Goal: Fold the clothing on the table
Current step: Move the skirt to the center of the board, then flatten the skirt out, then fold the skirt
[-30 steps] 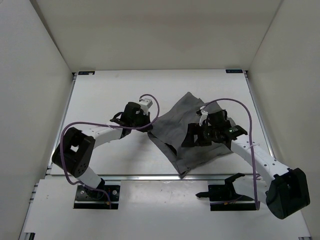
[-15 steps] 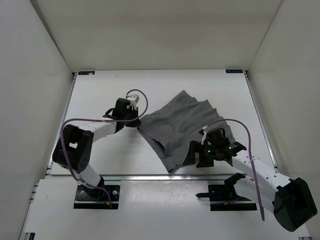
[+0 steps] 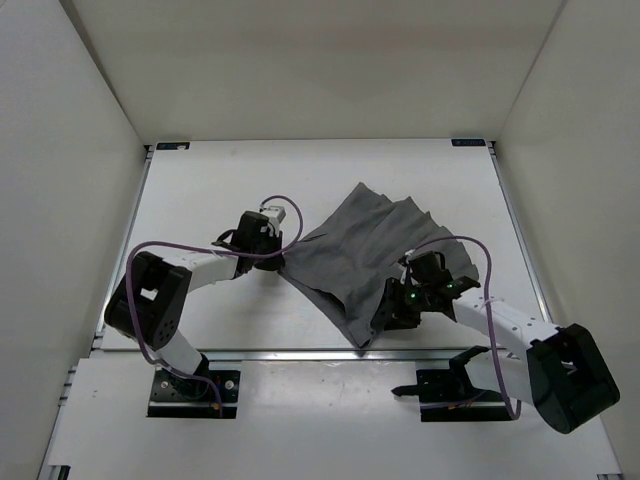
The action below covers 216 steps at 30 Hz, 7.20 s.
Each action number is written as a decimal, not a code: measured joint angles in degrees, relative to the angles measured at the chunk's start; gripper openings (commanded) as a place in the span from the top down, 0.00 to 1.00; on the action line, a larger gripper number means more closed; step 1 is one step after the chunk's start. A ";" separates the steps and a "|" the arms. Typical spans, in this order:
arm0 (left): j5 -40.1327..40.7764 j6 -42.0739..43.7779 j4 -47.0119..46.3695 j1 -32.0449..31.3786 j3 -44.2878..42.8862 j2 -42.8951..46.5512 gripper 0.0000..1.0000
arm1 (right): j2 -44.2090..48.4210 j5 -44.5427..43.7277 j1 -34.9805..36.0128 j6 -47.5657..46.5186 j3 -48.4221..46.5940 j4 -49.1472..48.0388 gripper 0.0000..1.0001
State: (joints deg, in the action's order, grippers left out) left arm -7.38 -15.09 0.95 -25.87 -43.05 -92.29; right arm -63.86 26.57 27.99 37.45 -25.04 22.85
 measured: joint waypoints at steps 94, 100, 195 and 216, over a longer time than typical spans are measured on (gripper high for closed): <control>12.72 11.43 1.09 4.70 -34.40 9.70 1.00 | -33.33 -5.18 -20.46 -31.32 -83.58 10.43 1.00; 12.66 12.11 -4.90 3.89 -30.01 14.08 1.00 | -27.65 -6.25 -20.92 -32.15 -78.88 6.95 1.00; 14.47 1.55 19.21 3.15 -1.27 21.07 0.04 | -12.87 -3.45 -17.73 -22.05 -18.91 0.35 0.05; 20.96 -1.90 24.22 2.84 0.50 11.76 0.32 | -24.76 -10.01 -12.72 -19.43 -21.81 -2.25 0.63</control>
State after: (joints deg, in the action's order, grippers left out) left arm 13.58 -16.99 25.17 -23.03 -42.54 -80.53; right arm -88.62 16.56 15.27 18.02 -46.85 20.60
